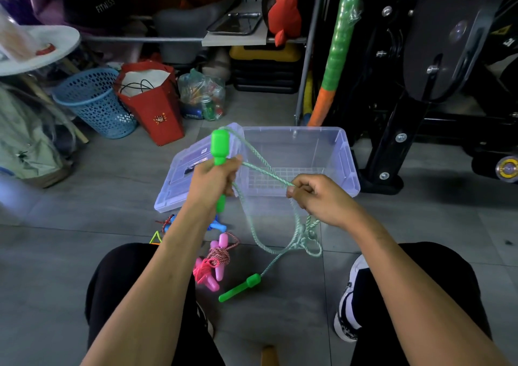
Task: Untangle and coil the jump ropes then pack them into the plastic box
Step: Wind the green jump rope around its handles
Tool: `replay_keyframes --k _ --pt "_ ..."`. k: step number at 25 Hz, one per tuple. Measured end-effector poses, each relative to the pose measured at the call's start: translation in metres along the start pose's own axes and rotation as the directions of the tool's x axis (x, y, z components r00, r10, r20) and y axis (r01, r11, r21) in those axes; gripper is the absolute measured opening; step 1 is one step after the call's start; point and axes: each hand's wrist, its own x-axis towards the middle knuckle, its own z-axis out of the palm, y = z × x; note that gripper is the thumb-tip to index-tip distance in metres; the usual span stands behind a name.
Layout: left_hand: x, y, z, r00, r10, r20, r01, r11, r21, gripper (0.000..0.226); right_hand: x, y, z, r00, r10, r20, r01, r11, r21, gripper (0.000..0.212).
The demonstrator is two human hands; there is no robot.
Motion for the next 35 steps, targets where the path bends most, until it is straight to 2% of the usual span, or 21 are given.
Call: replay_keyframes --k 1,2,3,4,5,7,9,14,15,17,19,20,24,25,26,29,30,31,33,34,35 --pt "0.006 -0.002 -0.005 0.999 -0.004 -0.033 0.005 0.999 0.041 0.025 0.0 0.001 -0.003 1.0 -0.003 -0.015 0.003 1.0 -0.024 0.021" --pt "0.008 -0.004 -0.009 0.999 0.017 -0.029 -0.011 0.978 0.211 0.022 0.001 0.002 -0.005 0.999 -0.02 -0.029 0.018 0.999 -0.045 0.022" --pt "0.009 -0.009 -0.01 0.997 0.075 0.018 -0.075 0.894 0.441 0.021 0.001 0.002 -0.006 0.999 -0.04 -0.035 0.038 0.997 -0.06 0.022" --pt "0.006 -0.013 -0.008 0.986 0.121 0.112 -0.164 0.796 0.583 0.022 0.001 0.001 -0.006 0.998 -0.062 -0.033 0.059 0.996 -0.071 0.022" --pt "0.002 -0.016 -0.003 0.968 0.136 0.212 -0.239 0.758 0.606 0.025 0.002 -0.001 -0.004 0.996 -0.083 -0.025 0.08 0.994 -0.078 0.022" --pt "-0.011 -0.015 0.013 0.922 0.077 0.38 -0.263 0.845 0.466 0.024 0.003 -0.002 0.0 0.993 -0.117 -0.008 0.116 0.989 -0.087 0.022" --pt "-0.019 -0.011 0.024 0.897 0.053 0.439 -0.236 0.897 0.373 0.025 0.004 -0.003 0.003 0.992 -0.125 0.011 0.126 0.989 -0.076 0.022" --pt "-0.008 0.007 -0.005 0.988 0.115 0.102 -0.116 0.993 0.001 0.028 0.001 -0.002 -0.009 0.999 -0.021 -0.044 0.023 0.999 0.028 0.023" --pt "-0.002 0.006 -0.015 0.991 0.107 0.083 -0.11 0.993 0.038 0.027 -0.001 0.0 -0.013 0.998 -0.016 -0.065 0.018 1.0 0.022 0.023" --pt "0.007 -0.002 -0.025 0.99 0.063 0.126 -0.101 0.94 0.327 0.024 -0.006 0.005 -0.016 0.997 -0.03 -0.068 0.028 0.999 -0.028 0.023" --pt "0.008 -0.014 -0.021 0.981 0.059 0.187 -0.163 0.776 0.609 0.031 -0.008 0.007 -0.015 0.998 -0.052 -0.027 0.049 0.995 -0.085 0.022" --pt "0.006 -0.018 -0.015 0.972 0.067 0.225 -0.198 0.75 0.631 0.036 -0.009 0.007 -0.013 0.998 -0.064 -0.01 0.063 0.994 -0.094 0.022" --pt "-0.021 -0.011 0.018 0.896 0.025 0.443 -0.237 0.871 0.431 0.032 -0.003 0.001 0.0 0.989 -0.148 -0.003 0.147 0.988 -0.051 0.022" --pt "-0.024 -0.01 0.021 0.891 0.028 0.453 -0.225 0.893 0.389 0.029 -0.001 0.001 0.0 0.988 -0.152 -0.011 0.152 0.988 -0.037 0.022" --pt "-0.025 -0.007 0.022 0.91 0.048 0.413 -0.196 0.925 0.324 0.027 0.0 0.002 0.0 0.99 -0.139 -0.014 0.138 0.99 -0.018 0.021" --pt "-0.01 0.004 0.004 0.986 0.092 0.137 -0.091 0.996 -0.011 0.024 0.002 0.005 -0.005 0.998 -0.061 -0.017 0.061 0.998 0.03 0.021" --pt "-0.002 0.006 -0.004 0.992 0.086 0.088 -0.085 0.996 -0.019 0.024 0.002 0.006 -0.008 0.998 -0.047 -0.039 0.049 0.998 0.036 0.022" --pt "0.005 0.003 -0.01 0.994 0.081 0.069 -0.087 0.992 0.091 0.023 0.002 0.007 -0.01 0.997 -0.043 -0.065 0.046 0.998 0.035 0.022" --pt "0.008 -0.005 -0.011 0.991 0.08 0.109 -0.121 0.883 0.453 0.02 0.001 0.006 -0.012 0.994 -0.064 -0.084 0.065 0.998 0.01 0.023" --pt "0.007 -0.011 -0.006 0.983 0.082 0.163 -0.157 0.833 0.53 0.019 0.001 0.004 -0.012 0.994 -0.084 -0.066 0.083 0.996 -0.012 0.022" --pt "0.002 -0.013 0.002 0.972 0.069 0.226 -0.18 0.833 0.523 0.021 0.0 0.003 -0.011 0.993 -0.112 -0.037 0.111 0.993 -0.034 0.022"
